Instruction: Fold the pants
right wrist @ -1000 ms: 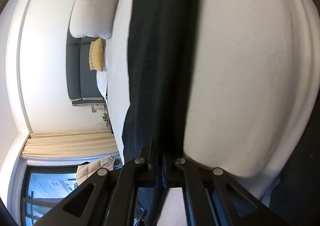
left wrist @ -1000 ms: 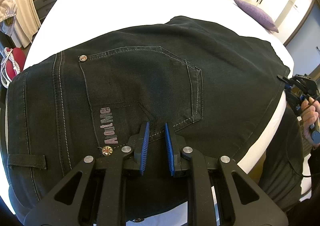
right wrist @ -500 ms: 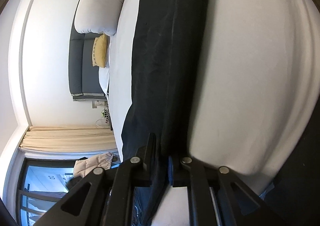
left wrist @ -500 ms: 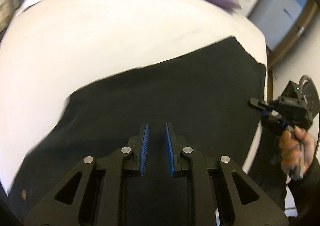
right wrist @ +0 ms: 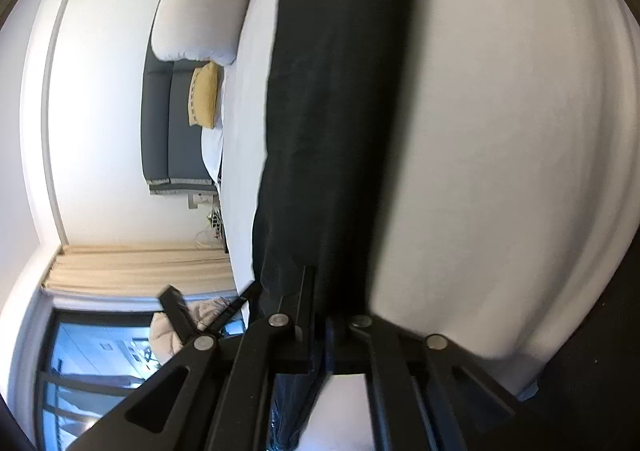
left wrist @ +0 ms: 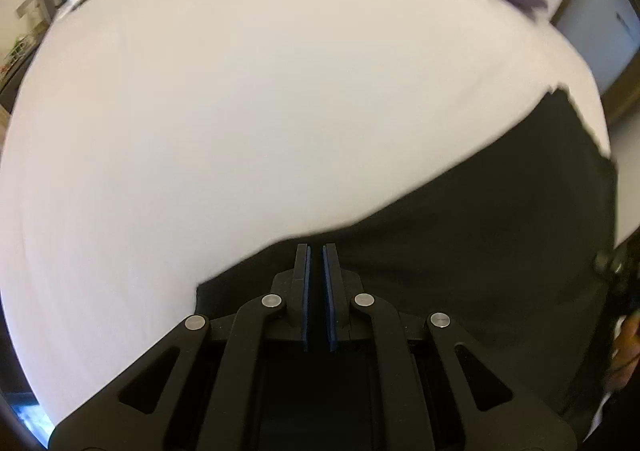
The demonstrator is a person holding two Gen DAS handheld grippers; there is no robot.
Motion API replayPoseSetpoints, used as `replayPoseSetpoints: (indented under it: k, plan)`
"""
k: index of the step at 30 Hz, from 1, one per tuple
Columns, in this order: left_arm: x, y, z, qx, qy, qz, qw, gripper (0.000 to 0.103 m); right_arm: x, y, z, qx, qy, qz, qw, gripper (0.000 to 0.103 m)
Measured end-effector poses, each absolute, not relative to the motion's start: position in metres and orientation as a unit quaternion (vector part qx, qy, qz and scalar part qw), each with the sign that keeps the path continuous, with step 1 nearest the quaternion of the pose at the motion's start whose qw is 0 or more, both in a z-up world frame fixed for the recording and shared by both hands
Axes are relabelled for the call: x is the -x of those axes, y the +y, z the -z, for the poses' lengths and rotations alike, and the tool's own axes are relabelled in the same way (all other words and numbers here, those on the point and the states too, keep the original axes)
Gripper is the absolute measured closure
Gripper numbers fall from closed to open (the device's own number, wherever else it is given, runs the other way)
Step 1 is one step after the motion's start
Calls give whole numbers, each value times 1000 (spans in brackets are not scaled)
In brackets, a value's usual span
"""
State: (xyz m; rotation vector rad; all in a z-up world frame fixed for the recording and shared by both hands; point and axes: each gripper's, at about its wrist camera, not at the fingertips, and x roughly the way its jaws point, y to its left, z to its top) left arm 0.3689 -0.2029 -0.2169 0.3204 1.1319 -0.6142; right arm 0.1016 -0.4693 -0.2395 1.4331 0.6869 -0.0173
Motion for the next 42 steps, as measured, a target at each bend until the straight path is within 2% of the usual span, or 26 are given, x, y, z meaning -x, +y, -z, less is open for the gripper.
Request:
replayPoseSetpoints:
  k: [2,5,9,12,16,18,22,25,27,30,32,34,36,41,42]
  plan:
    - [-352,-227,197,-154,504,324,786,95,-105,-472,236,-648,299,5,701,89]
    - [-327,-270,193,-156,501,386,759,95,-108,-478,239,-659,290,7,694,89]
    - [-304,-327,235,-197,532,405,717,95,-102,-485,246,-674,287,9,681,102]
    - [-323,-326,248,-148,550,392,723,95,-95,-490,248,-676,280,9,681,103]
    - [-359,-322,231,-192,523,314,769,95,-90,-493,247,-676,278,7,683,103]
    - [-373,-318,214,-151,526,309,778,95,-90,-492,243,-671,278,10,687,102]
    - [-342,-358,202,-160,519,392,743,95,-101,-490,242,-668,278,9,690,100]
    - [-316,-391,225,-193,532,420,710,95,-98,-492,246,-670,276,11,689,103]
    - [-314,-401,242,-206,537,406,710,95,-95,-493,246,-667,278,18,691,103]
    - [-335,-401,245,-167,551,400,713,95,-87,-496,247,-670,272,23,690,103]
    - [-340,-403,237,-198,531,373,735,95,-83,-498,245,-667,271,23,694,103]
    - [-344,-403,228,-210,516,365,746,95,-84,-501,240,-660,266,24,702,98]
    - [-344,-407,222,-175,526,393,733,95,-82,-508,240,-660,259,27,705,92]
    - [-298,-450,226,-209,514,463,691,95,-81,-529,246,-672,242,42,698,93]
    - [-299,-468,233,-222,513,463,688,95,-80,-531,248,-673,243,45,697,98]
